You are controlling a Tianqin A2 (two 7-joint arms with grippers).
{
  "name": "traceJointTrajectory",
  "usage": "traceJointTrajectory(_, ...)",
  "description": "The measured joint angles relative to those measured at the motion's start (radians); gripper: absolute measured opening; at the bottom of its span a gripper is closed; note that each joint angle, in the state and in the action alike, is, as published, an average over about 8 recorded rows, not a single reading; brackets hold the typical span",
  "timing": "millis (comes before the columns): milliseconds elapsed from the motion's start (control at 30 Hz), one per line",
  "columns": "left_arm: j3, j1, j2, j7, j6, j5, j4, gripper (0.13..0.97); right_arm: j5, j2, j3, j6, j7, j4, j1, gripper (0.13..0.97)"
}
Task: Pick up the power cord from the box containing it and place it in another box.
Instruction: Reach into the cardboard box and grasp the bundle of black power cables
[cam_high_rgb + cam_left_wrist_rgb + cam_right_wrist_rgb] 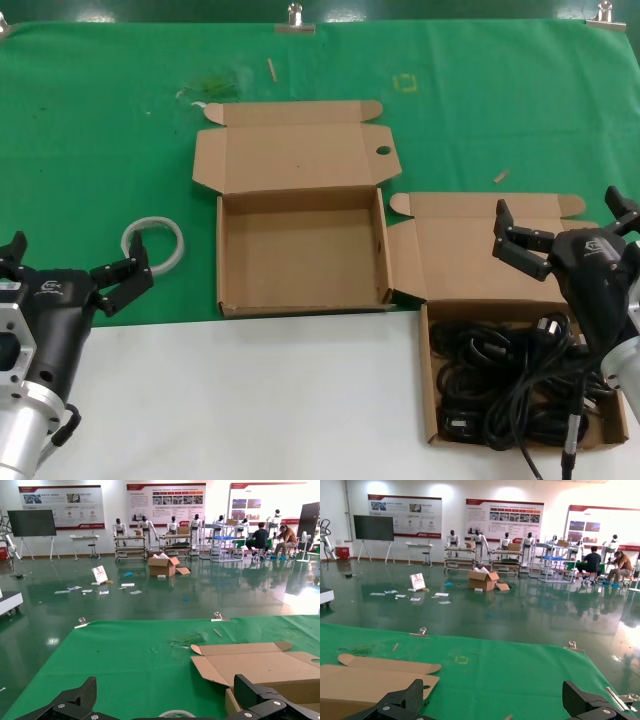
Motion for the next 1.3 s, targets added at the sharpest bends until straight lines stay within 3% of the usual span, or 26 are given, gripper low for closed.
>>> traceJointTrajectory(467, 0.000, 0.000, 0.000, 0.000, 0.000, 0.000, 0.000, 0.966, 0.005, 0.010, -0.012, 0.009, 0.000, 0.009, -0.002, 0.965)
traceJointTrajectory(733, 0.000, 0.000, 0.000, 0.000, 0.000, 0.000, 0.000, 0.954, 0.070, 0.058, -0.107, 0.101, -0.028, 0.072, -0.017, 0.965)
traceJointTrajectory(900, 0.000, 0.000, 0.000, 0.000, 0.000, 0.000, 0.000, 0.927, 0.095, 0.025, -0.151, 0.160, -0.050, 0.074, -0.047, 0.965)
traceJointTrajectory(1100, 0.000, 0.000, 0.000, 0.000, 0.000, 0.000, 0.000, 0.866, 0.008, -0.064, -0.115, 0.180, 0.013, 0.005, -0.090, 0.965)
traceJointTrajectory(1300, 0.000, 0.000, 0.000, 0.000, 0.000, 0.000, 0.000, 0.789, -0.144, -0.103, -0.079, 0.226, 0.203, -0.057, -0.119, 0.965)
